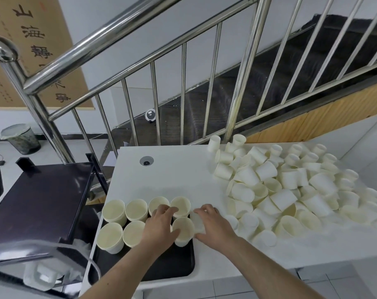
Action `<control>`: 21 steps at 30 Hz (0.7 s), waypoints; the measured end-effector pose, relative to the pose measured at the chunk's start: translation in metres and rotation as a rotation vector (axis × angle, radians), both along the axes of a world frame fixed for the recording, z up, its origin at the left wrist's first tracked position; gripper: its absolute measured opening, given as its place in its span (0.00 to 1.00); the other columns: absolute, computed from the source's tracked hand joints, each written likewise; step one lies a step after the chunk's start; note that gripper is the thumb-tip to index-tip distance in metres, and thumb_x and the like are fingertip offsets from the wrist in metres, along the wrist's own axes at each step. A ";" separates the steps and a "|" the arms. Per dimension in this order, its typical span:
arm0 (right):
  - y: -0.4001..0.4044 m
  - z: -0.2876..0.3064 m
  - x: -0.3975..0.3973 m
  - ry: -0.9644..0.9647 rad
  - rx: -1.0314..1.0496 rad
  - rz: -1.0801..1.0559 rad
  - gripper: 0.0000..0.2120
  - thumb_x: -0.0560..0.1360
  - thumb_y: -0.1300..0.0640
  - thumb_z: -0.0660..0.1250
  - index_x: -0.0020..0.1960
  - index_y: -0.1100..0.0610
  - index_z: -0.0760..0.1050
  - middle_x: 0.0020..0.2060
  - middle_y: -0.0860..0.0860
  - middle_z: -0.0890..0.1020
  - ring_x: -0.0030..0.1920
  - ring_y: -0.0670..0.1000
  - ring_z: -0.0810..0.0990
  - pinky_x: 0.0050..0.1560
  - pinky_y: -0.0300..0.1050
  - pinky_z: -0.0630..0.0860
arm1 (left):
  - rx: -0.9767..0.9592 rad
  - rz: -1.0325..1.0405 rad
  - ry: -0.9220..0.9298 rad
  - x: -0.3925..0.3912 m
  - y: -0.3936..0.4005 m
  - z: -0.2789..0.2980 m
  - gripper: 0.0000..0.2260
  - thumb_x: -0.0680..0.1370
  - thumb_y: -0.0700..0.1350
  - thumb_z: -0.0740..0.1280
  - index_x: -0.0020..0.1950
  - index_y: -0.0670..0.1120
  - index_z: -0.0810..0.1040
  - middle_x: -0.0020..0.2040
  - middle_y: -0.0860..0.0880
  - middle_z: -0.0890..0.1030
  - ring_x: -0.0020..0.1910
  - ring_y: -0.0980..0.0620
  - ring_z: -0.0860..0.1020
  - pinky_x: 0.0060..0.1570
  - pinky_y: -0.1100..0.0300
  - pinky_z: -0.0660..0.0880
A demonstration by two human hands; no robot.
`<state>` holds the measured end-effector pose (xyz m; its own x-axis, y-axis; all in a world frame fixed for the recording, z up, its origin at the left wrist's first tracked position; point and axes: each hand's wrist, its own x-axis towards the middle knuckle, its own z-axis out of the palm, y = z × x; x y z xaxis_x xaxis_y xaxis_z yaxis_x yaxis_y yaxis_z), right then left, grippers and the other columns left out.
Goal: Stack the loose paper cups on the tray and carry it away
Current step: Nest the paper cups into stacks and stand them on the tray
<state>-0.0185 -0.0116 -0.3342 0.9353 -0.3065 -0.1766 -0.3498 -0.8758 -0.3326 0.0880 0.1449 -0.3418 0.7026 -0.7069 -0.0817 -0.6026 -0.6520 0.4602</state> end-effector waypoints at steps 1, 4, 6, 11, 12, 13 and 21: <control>-0.006 0.004 -0.006 -0.013 -0.007 -0.012 0.31 0.74 0.50 0.69 0.74 0.50 0.61 0.68 0.48 0.63 0.67 0.50 0.64 0.57 0.46 0.75 | -0.003 -0.005 0.002 -0.004 -0.006 0.003 0.26 0.74 0.51 0.67 0.71 0.54 0.65 0.67 0.53 0.66 0.63 0.52 0.69 0.58 0.58 0.70; -0.022 0.012 -0.020 -0.038 -0.028 -0.060 0.31 0.75 0.49 0.68 0.74 0.50 0.60 0.69 0.48 0.62 0.68 0.49 0.64 0.57 0.44 0.74 | -0.034 -0.022 0.007 -0.017 -0.022 0.011 0.26 0.74 0.50 0.66 0.71 0.54 0.64 0.68 0.53 0.65 0.66 0.52 0.68 0.58 0.56 0.71; -0.035 0.020 -0.035 -0.053 -0.042 -0.099 0.31 0.75 0.48 0.68 0.74 0.50 0.60 0.69 0.48 0.62 0.68 0.49 0.65 0.58 0.44 0.74 | -0.069 -0.045 0.004 -0.029 -0.036 0.014 0.25 0.75 0.51 0.67 0.71 0.54 0.65 0.68 0.53 0.66 0.66 0.52 0.67 0.59 0.59 0.70; -0.071 0.028 -0.065 -0.048 -0.102 -0.187 0.30 0.76 0.46 0.66 0.74 0.50 0.60 0.70 0.48 0.61 0.69 0.49 0.64 0.57 0.43 0.75 | -0.114 -0.095 0.018 -0.057 -0.066 0.012 0.25 0.75 0.52 0.66 0.71 0.55 0.65 0.67 0.56 0.65 0.66 0.55 0.67 0.56 0.60 0.71; -0.076 0.028 -0.068 -0.045 -0.106 -0.203 0.29 0.77 0.46 0.65 0.74 0.50 0.60 0.70 0.48 0.61 0.69 0.49 0.64 0.57 0.43 0.75 | -0.113 -0.101 0.027 -0.059 -0.070 0.011 0.25 0.75 0.52 0.66 0.71 0.55 0.64 0.66 0.56 0.65 0.66 0.56 0.67 0.55 0.62 0.70; -0.086 0.030 -0.070 -0.046 -0.112 -0.221 0.29 0.77 0.46 0.65 0.74 0.50 0.60 0.70 0.48 0.61 0.69 0.49 0.63 0.57 0.43 0.74 | -0.124 -0.108 0.035 -0.059 -0.079 0.012 0.25 0.75 0.52 0.66 0.71 0.55 0.64 0.66 0.56 0.65 0.66 0.55 0.67 0.55 0.64 0.69; -0.160 0.040 -0.045 -0.014 -0.155 -0.268 0.28 0.78 0.44 0.62 0.74 0.51 0.59 0.71 0.49 0.61 0.70 0.51 0.63 0.58 0.44 0.74 | -0.219 -0.082 0.056 -0.024 -0.162 0.013 0.24 0.76 0.51 0.65 0.71 0.52 0.65 0.66 0.54 0.67 0.64 0.54 0.70 0.59 0.59 0.71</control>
